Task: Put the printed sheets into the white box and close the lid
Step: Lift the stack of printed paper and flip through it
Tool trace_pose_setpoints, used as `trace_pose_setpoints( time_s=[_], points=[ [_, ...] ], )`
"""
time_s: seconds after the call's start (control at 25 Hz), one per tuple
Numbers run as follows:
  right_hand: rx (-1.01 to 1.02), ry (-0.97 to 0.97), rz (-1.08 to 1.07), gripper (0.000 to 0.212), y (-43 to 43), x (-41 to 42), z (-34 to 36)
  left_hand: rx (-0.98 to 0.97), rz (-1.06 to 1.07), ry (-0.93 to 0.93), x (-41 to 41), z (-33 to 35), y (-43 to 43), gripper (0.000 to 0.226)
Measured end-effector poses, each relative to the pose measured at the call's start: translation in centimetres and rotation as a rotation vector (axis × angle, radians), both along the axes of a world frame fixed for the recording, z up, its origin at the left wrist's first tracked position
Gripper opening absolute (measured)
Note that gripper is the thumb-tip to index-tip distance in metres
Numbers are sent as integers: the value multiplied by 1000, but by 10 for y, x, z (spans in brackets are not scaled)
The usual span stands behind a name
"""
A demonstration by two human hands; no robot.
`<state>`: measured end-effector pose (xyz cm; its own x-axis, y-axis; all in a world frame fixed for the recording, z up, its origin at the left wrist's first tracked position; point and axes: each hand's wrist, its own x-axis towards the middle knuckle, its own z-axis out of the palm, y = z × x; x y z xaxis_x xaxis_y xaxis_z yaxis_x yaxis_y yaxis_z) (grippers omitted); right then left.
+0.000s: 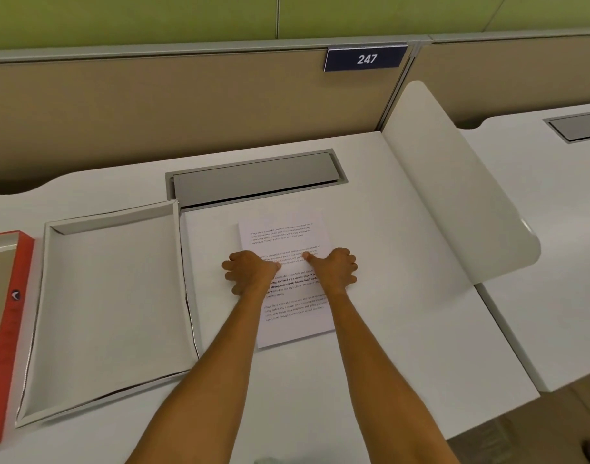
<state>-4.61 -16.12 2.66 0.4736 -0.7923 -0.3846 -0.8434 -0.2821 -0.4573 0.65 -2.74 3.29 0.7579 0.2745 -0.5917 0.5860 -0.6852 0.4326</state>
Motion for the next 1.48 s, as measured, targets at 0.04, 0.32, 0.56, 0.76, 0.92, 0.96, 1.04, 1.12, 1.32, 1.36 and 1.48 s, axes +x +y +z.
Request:
trace_pose_setpoints(
  time_s=[0.04,0.32,0.56,0.76,0.92,0.96,1.04,1.12,1.32,1.36,1.48],
  points=[
    [11,1,1,87,-1,1,0,-2,-1,18,2,2,-1,96],
    [93,-1,2,68,-9,6,0,37,-67,54,6,12,5,91],
    [142,48,-11,76,-14,9,5,-92,-103,8,2,9,13,66],
    [215,-85,-6,72,-11,3,5,-11,-87,6,-6,9,8,77],
    [200,-107,-10,76,-6,0,7,-56,-6,-30,-11,9,1,86],
    [199,-111,-9,77,-6,-1,7,-86,-6,-44,-11,9,1,84],
    [221,-131,-2,79,-7,-3,6,-147,-26,-61,-9,7,4,75],
    [256,-136,28,83,-9,-6,5,-194,-25,-73,-9,5,7,62],
    [188,-80,142,79,-4,-5,12,-303,110,-57,-14,3,12,49],
    [161,-74,147,75,-2,-5,15,-308,123,-55,-15,4,11,48],
    [89,-97,118,69,5,-6,29,-320,114,-86,-16,14,10,45]
  ],
)
